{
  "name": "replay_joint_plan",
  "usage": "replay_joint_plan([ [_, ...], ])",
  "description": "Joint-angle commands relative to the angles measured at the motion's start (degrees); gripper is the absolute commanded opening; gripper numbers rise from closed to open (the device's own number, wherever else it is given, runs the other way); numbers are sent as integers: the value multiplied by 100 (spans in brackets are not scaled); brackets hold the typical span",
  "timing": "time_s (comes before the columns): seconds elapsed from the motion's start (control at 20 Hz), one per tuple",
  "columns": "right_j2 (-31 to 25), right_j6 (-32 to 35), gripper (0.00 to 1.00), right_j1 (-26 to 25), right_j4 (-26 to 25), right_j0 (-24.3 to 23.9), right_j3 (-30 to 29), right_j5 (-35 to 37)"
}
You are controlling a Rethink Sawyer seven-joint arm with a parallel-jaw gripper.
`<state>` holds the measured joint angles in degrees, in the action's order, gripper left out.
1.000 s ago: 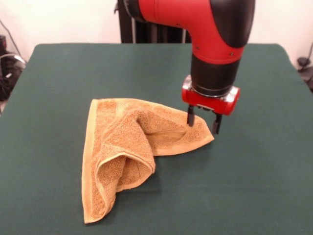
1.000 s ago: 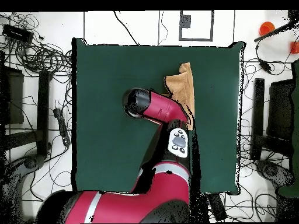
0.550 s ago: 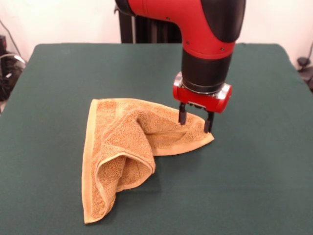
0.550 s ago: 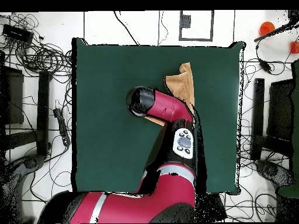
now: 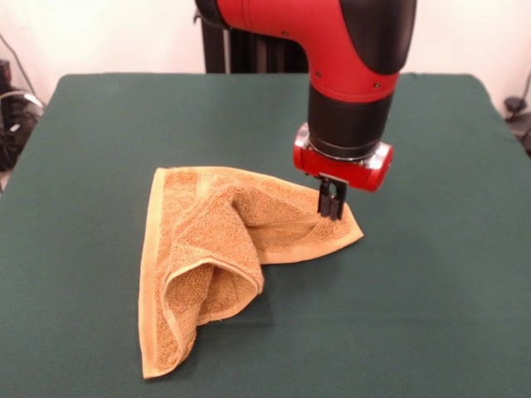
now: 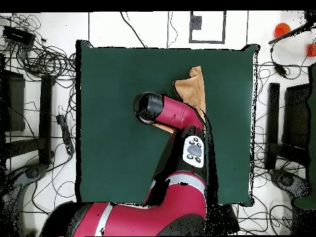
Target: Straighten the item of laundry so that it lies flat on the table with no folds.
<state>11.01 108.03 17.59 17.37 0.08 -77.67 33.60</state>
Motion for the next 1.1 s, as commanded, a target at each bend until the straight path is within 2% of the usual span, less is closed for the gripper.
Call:
replay_joint_plan([
  [0.05,-452,838,0,-132,-52,43,-351,-125],
  [0.4,-413,657,0,-174,-181,45,-204,-25],
  [0.45,-416,552,100,-174,-249,45,-177,-15],
  [0.9,-395,624,100,-183,-203,46,-165,75],
  [1.1,-349,988,100,-164,-2,89,-275,48],
])
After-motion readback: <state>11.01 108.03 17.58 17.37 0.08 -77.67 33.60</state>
